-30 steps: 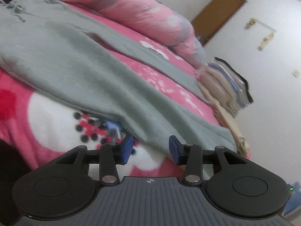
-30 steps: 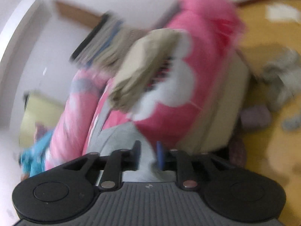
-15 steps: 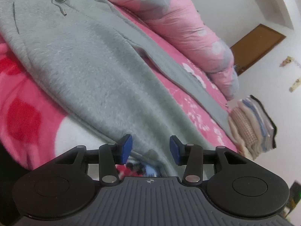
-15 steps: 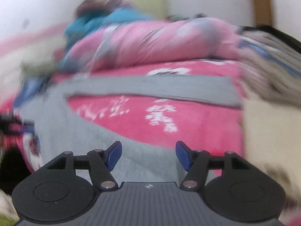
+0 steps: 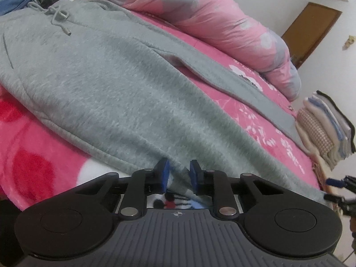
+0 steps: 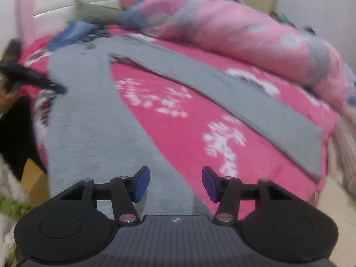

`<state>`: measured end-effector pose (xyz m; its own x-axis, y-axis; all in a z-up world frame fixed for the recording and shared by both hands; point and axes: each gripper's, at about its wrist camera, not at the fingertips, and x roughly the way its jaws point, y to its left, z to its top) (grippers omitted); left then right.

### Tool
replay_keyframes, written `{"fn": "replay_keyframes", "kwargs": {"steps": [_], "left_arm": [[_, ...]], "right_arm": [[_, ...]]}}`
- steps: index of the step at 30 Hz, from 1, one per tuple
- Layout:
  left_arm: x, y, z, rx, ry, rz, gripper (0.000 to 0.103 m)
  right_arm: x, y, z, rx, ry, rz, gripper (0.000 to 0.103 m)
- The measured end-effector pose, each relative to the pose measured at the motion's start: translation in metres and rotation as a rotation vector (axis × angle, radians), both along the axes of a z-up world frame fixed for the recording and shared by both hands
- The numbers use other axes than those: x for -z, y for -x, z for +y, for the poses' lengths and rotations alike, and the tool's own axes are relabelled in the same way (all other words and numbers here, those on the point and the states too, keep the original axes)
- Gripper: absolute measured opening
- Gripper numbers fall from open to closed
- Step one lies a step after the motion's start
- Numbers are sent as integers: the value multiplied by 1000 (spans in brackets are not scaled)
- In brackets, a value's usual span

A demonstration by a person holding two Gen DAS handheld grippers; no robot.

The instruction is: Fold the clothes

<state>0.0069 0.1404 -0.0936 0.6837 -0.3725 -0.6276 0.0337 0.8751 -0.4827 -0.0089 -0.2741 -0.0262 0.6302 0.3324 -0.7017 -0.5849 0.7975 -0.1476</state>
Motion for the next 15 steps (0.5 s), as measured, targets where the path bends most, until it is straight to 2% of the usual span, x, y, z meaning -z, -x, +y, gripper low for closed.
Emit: {"fn": "replay_keyframes", "kwargs": {"steps": [1, 4, 6, 8, 11, 15], "left_arm": [[1, 0, 1, -1, 4, 1, 18], [2, 0, 3, -3, 10, 3, 16], [2, 1, 1, 0, 0, -2, 13], [1, 1, -1, 4, -21, -11, 11], [0, 3, -2, 5, -55, -28, 5], [0, 4, 2, 10, -59, -32, 3]], "right_arm": [[0, 6, 6, -30, 20, -16, 54], [21, 9, 27, -59, 171, 9, 28], [42, 6, 35, -62, 271, 38, 19], [40, 5, 38, -39, 284, 13, 5], [21, 6, 35, 5, 282, -56, 2], [-13, -1, 25, 57, 301, -141, 1]]}}
